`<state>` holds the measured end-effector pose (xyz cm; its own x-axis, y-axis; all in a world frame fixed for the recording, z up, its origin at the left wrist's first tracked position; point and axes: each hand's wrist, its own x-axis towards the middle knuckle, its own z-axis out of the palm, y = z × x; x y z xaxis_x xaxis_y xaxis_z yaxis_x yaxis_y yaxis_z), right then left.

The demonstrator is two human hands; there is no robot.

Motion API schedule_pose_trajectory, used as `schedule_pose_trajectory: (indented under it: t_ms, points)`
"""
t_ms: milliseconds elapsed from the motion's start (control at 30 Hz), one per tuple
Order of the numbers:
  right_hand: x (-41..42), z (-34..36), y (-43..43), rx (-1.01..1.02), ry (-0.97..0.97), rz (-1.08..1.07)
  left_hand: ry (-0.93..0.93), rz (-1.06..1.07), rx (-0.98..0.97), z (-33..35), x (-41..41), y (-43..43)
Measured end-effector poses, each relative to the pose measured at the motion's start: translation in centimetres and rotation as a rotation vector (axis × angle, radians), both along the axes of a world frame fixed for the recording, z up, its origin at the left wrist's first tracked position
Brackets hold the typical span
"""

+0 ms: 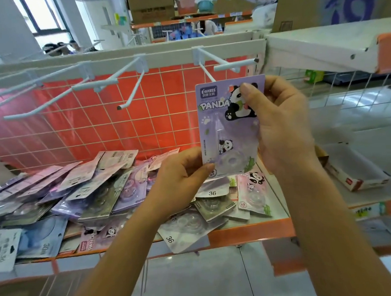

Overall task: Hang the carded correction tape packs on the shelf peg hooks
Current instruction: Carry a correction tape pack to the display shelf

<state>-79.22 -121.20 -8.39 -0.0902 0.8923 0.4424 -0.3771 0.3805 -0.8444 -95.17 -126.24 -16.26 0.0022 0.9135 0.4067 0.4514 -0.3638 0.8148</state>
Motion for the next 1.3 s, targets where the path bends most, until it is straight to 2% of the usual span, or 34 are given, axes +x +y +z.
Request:
schedule_pose_trajectory:
  t_ms: [267,400,600,733,800,867,933,1033,1200,1300]
  points:
    - [0.0,-0.2,0.3,0.031,-0.064,0.006,-0.04,-0.026,0.051,0.0,0.1,0.0]
    - [-0.3,-0.3,0.6,0.007,-0.08,-0.025,-0.003,-0.021,0.055,0.1,-0.3,0.2]
    - [-1.8,-0.5,3.4,-0.017,-0.179,-0.105,0.063,0.064,-0.084,0.9,-1.4,2.3]
    - [-3.7,-0.3,8.7,0.004,-0.29,-0.19,0.246,0.179,-0.135,1.7,-3.2,6.3]
    - [-4.8,-0.1,11.8,0.011,-0.408,-0.243,0.354,0.257,-0.162,2.5,-4.1,9.0]
    - [-6.1,0.2,14.9,-0.075,-0.512,-0.275,0.463,0.321,-0.19,3.3,-4.9,11.8]
    - [-7.4,0.5,17.4,-0.137,-0.514,-0.31,0.546,0.365,-0.23,3.9,-5.6,14.2]
    - [-8.9,1.3,18.6,-0.053,-0.667,-0.377,0.628,0.42,-0.27,4.5,-6.7,16.6]
    - [-9.6,1.6,18.6,-0.034,-0.66,-0.387,0.735,0.419,-0.269,4.9,-7.6,18.6]
    - [-9.6,1.2,18.3,-0.073,-0.586,-0.399,0.766,0.435,-0.273,4.7,-7.5,18.6]
